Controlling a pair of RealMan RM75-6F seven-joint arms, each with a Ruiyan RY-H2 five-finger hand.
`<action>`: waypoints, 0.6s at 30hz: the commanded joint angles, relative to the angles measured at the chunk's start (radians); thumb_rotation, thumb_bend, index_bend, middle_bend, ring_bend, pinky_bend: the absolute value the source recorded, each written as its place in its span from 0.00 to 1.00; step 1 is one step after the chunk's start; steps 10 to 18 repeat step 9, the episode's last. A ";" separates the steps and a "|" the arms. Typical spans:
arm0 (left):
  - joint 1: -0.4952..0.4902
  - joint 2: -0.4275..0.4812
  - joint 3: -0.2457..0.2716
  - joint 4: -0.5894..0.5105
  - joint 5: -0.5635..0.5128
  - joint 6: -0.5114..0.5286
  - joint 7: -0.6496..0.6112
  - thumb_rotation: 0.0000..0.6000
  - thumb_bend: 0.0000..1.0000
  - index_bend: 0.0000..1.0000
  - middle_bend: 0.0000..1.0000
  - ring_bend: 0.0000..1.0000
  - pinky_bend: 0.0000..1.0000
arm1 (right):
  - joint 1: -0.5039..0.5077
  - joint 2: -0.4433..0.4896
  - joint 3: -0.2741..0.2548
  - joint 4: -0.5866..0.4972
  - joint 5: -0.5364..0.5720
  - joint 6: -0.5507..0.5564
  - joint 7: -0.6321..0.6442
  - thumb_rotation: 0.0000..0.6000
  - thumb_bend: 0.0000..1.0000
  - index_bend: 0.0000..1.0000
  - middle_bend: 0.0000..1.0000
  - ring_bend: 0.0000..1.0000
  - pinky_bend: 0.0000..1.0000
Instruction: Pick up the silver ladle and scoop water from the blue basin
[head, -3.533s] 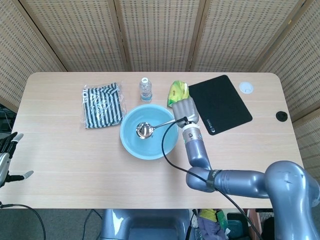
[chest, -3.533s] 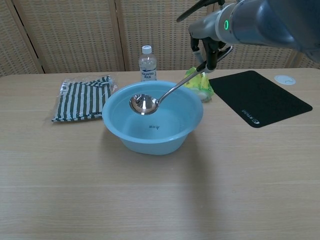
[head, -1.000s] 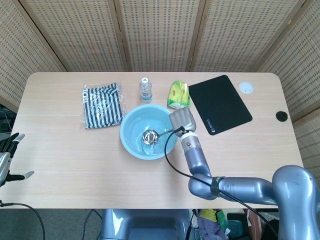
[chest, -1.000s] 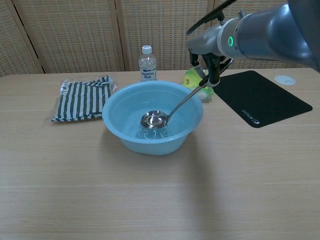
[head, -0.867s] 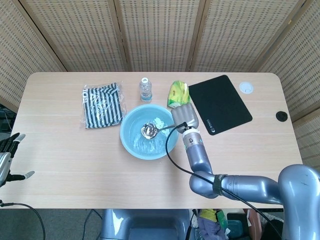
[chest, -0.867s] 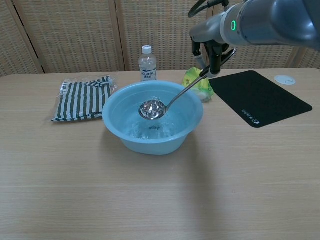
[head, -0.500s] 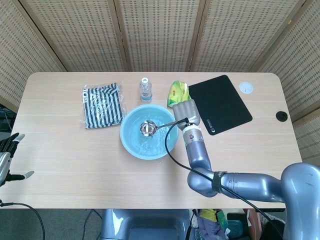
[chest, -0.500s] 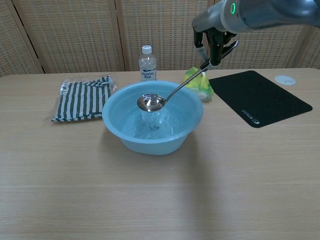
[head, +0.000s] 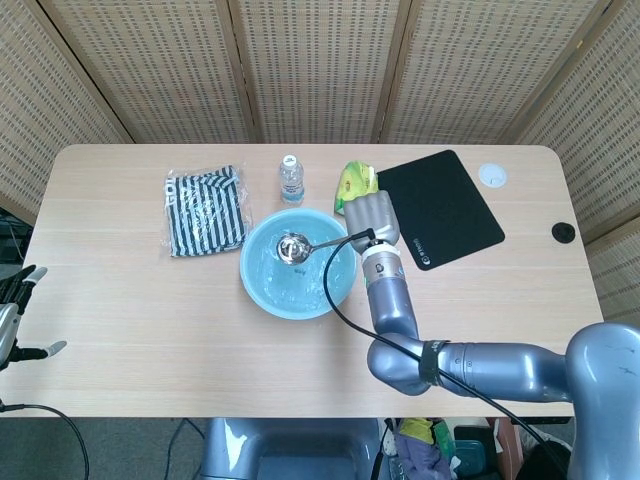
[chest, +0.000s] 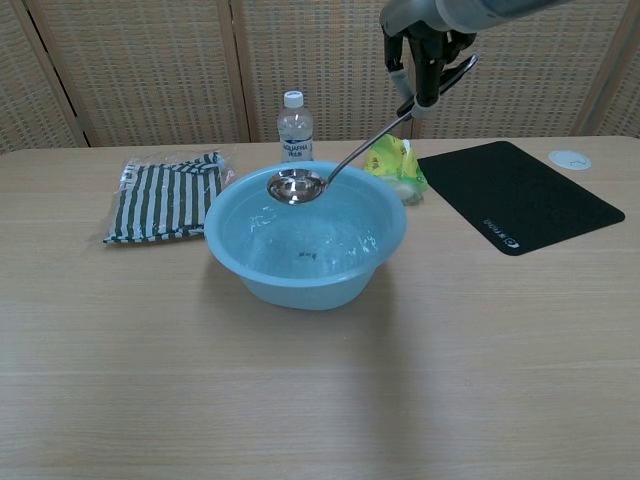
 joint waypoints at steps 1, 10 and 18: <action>0.000 -0.001 -0.001 0.001 -0.002 -0.001 0.000 1.00 0.00 0.00 0.00 0.00 0.00 | 0.009 0.008 0.006 -0.010 0.019 0.008 -0.004 1.00 0.76 0.80 0.93 0.91 1.00; -0.003 -0.002 0.000 0.002 -0.006 -0.007 0.005 1.00 0.00 0.00 0.00 0.00 0.00 | 0.024 0.028 0.016 -0.027 0.059 0.012 -0.003 1.00 0.76 0.80 0.93 0.91 1.00; -0.003 -0.002 0.000 0.002 -0.006 -0.007 0.005 1.00 0.00 0.00 0.00 0.00 0.00 | 0.024 0.028 0.016 -0.027 0.059 0.012 -0.003 1.00 0.76 0.80 0.93 0.91 1.00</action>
